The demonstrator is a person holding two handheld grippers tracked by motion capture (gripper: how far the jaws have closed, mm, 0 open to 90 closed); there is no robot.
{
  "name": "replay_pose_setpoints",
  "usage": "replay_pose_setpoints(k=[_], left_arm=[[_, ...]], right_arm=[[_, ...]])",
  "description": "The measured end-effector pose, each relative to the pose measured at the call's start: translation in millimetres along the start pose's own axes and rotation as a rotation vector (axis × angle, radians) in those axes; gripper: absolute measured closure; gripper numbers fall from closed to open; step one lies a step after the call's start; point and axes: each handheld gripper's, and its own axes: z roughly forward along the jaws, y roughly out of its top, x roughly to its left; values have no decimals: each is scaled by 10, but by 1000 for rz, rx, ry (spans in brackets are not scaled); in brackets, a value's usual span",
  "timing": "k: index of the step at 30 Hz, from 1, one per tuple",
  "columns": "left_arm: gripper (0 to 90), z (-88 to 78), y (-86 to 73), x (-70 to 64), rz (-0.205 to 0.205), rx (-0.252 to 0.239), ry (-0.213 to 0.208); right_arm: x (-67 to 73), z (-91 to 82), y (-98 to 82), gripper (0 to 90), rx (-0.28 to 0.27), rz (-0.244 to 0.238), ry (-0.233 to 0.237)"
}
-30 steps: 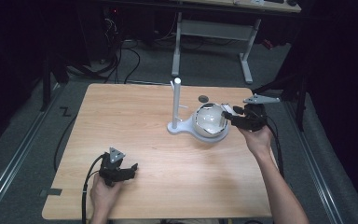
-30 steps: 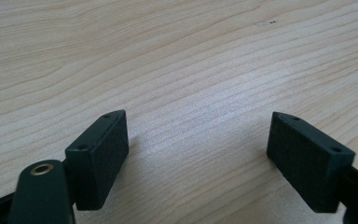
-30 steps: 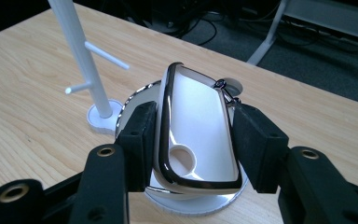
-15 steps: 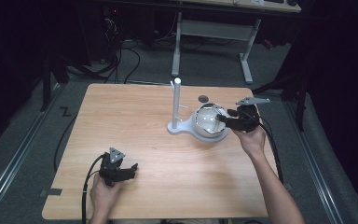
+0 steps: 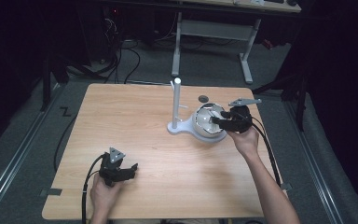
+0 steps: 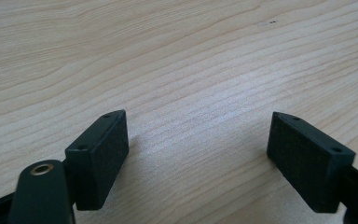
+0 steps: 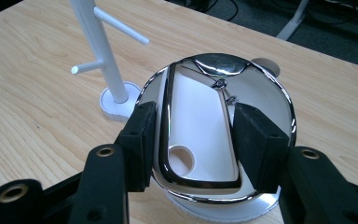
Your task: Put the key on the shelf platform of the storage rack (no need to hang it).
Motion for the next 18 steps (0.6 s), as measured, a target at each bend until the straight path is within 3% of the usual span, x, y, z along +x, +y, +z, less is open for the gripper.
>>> replay_pose_setpoints(k=[18], left_arm=[[209,0,0,0,0,0,0]], right_arm=[[20,298,-49,514,46,8,7]])
